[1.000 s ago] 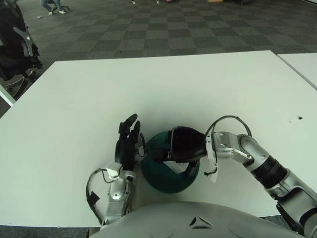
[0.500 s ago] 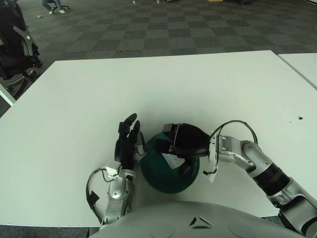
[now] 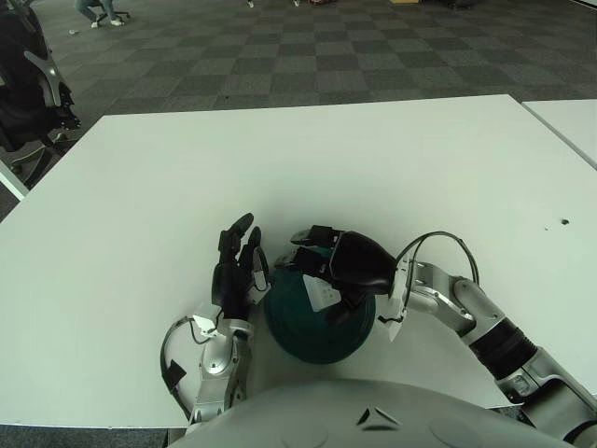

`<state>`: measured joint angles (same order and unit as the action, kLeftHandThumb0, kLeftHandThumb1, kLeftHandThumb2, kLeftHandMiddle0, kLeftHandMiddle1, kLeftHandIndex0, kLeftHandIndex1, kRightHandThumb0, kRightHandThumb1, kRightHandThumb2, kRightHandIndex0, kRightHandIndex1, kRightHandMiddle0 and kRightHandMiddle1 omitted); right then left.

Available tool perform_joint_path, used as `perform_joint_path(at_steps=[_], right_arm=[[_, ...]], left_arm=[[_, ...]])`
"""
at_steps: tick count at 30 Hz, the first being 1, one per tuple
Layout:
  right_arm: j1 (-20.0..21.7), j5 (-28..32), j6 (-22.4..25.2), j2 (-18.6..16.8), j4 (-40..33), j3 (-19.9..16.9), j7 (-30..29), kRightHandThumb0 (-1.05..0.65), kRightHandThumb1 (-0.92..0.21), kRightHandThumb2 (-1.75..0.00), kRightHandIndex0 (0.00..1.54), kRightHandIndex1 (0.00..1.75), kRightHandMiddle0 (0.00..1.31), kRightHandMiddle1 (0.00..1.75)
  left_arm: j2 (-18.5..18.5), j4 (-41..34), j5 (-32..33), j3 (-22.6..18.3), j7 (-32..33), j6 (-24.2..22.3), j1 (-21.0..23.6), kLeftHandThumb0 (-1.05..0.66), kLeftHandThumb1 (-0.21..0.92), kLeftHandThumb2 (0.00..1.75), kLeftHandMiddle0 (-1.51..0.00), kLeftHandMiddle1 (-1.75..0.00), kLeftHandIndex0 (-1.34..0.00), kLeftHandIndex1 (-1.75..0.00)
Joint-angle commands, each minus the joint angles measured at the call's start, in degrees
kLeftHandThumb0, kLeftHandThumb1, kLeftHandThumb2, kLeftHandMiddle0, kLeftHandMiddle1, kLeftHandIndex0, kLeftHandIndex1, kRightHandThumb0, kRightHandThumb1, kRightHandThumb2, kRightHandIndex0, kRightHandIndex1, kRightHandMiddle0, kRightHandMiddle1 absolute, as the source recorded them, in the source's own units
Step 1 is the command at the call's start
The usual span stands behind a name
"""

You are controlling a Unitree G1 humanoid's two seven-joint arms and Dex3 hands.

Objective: Put the charger into the plate.

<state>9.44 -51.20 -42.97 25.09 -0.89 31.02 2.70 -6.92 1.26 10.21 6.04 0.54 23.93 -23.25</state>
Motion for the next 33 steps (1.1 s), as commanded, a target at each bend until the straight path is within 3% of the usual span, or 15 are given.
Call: perform_joint_path(at_steps=[1,9,25,33], right_arm=[[0.6,0.9,-0.1,-0.3,0.5,-0.8,-1.4,-1.05,-0.92,-0.97,0.08,0.01,0.0,0.18],[2.4,0.5,-1.7,-0.3,2.6,-1.2,-4.1,-1.05,-0.92,-0.94,0.01,0.0,0.0,0.01],[3.0,6.0,-3.9,-2.9,6.7,-3.5,-8.2,-1.05,-0.92,-0.91,0.0,0.0,0.0,0.0],[2.4,10.6,-3.3,-3.6,5.3,-5.0,-6.8,-1.05,-0.92,-0.9,0.0,0.0,0.0,0.0]], left_arm=[[-1.4,2.7,-0.4,-0.7,0.8,-1.7,-1.1,-0.75,0.92,1.0,-0.4,-0.02,-0.01,-0.84],[-1.7,4.1,2.9,-1.1,-2.1,-0.6,-0.4,-0.75,0.92,1.02,-0.32,-0.01,0.0,-0.71],[-0.3,3.7,4.7,-1.3,-7.5,2.1,-0.2,-0.81,0.92,0.92,-0.26,0.0,0.0,-0.6],[-0.1,2.6,3.5,-1.4,-7.3,0.5,-0.5,-0.83,0.92,0.87,-0.23,0.0,0.0,-0.56]])
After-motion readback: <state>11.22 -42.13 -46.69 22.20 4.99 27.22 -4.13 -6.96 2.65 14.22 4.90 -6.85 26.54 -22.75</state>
